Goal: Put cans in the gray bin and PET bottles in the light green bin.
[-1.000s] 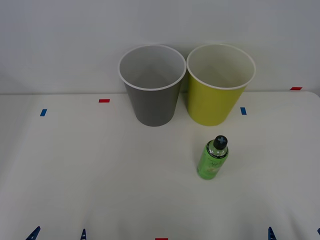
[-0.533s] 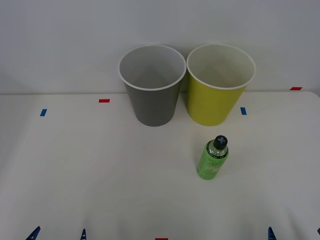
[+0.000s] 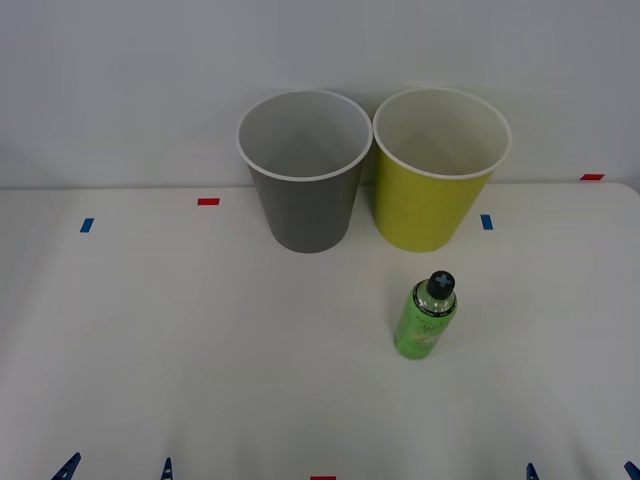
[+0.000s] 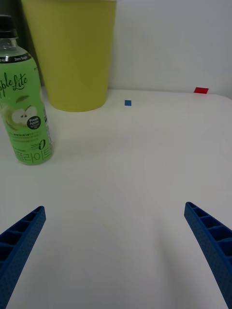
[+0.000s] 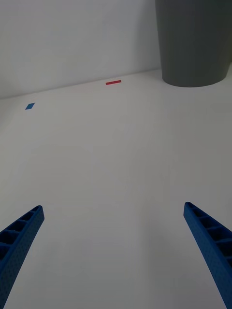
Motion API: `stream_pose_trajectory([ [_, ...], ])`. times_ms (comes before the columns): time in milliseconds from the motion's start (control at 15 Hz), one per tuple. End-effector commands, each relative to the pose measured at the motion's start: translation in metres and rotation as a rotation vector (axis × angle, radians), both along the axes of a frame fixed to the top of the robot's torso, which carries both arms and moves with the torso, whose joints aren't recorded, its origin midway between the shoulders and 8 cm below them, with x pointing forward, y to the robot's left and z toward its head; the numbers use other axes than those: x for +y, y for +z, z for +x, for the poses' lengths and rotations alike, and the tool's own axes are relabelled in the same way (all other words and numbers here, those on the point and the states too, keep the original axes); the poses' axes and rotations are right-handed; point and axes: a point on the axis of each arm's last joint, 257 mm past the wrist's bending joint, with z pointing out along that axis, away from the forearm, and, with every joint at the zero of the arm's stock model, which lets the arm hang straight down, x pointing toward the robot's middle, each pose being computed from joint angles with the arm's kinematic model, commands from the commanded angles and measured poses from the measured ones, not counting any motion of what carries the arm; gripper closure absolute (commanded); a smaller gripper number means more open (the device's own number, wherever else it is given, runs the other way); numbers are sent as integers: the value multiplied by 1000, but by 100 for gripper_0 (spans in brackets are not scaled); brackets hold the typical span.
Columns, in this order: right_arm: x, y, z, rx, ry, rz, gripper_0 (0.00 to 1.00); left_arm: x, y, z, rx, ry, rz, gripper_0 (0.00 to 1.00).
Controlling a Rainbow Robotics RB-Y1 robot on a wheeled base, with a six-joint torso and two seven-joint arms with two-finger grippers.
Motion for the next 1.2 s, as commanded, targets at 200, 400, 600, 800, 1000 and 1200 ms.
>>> stream_pose_trajectory([
  [200,45,13,12,-66,125,27,0,0,0,0,0,0,0,0],
  [400,59,13,25,-114,151,40,0,0,0,0,0,0,0,0],
  [600,70,15,49,-176,176,26,0,0,0,0,0,0,0,0],
  [800,87,16,75,-190,217,21,0,0,0,0,0,0,0,0],
  [1000,97,23,101,-208,232,28,0,0,0,0,0,0,0,0],
  [1200,104,28,115,-215,235,46,0,0,0,0,0,0,0,0],
])
